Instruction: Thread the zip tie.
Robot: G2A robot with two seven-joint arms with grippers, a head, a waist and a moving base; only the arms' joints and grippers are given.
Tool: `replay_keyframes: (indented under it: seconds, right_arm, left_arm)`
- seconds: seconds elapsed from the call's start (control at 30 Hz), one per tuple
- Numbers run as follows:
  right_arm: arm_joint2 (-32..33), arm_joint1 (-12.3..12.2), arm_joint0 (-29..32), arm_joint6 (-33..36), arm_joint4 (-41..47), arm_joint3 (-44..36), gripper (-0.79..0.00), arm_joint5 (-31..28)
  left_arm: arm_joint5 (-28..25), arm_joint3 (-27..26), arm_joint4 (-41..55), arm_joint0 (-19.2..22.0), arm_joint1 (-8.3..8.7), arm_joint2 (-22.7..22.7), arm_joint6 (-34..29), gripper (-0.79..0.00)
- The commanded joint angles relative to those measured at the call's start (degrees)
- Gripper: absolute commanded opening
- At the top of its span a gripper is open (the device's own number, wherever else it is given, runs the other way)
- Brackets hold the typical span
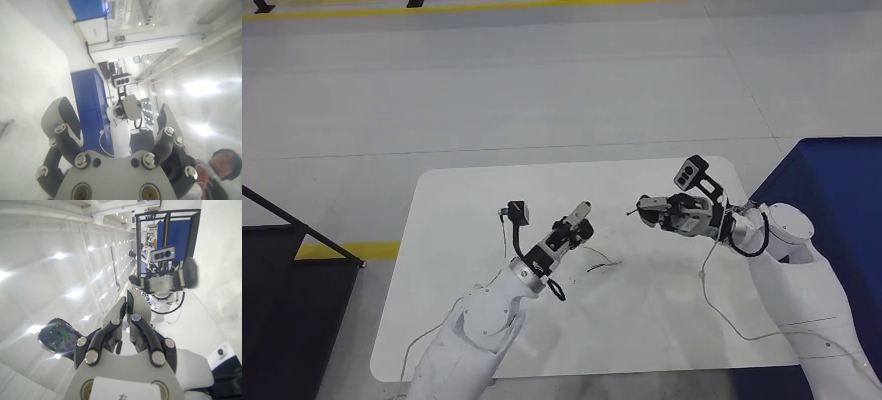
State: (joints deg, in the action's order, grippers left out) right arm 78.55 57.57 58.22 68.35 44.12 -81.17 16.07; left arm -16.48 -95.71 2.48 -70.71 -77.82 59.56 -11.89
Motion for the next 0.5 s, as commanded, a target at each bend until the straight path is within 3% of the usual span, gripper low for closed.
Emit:
replay_keyframes:
  seconds: [0.0, 0.03, 0.07, 0.33, 0.37, 0.47]
  right_arm:
    - [0.7, -0.4, -0.7, -0.9, -2.2, 0.1, -0.785, 4.0]
    - [0.9, -0.5, -0.5, -0.8, -1.9, 0.7, -0.785, 6.2]
    - [1.0, -0.8, -0.8, 0.0, -2.4, 0.4, -0.785, 9.3]
    - [1.0, -0.8, -0.7, -0.6, -2.9, -0.2, -0.785, 8.9]
    - [0.8, -0.9, -0.4, -1.4, -3.8, -1.0, -0.785, 8.1]
    - [0.5, -1.2, 1.0, -1.6, -6.6, -3.9, -0.785, 6.9]
  left_arm:
    - [-8.8, -0.2, -17.3, -0.5, 0.49, 1.8, 5.8, 0.0]
    - [-11.4, -0.1, -30.6, 0.0, 0.84, 2.8, 9.7, 0.0]
    - [-12.1, 0.0, -34.7, -0.1, 0.92, 2.9, 11.2, 0.0]
    - [-12.1, 0.0, -34.7, -0.1, 0.92, 2.9, 11.2, 0.0]
    - [-12.3, -1.0, -43.7, 1.1, 1.3, 2.8, 8.7, 0.0]
    - [-11.4, -7.2, -75.9, -0.4, 2.24, 0.1, 11.6, 0.0]
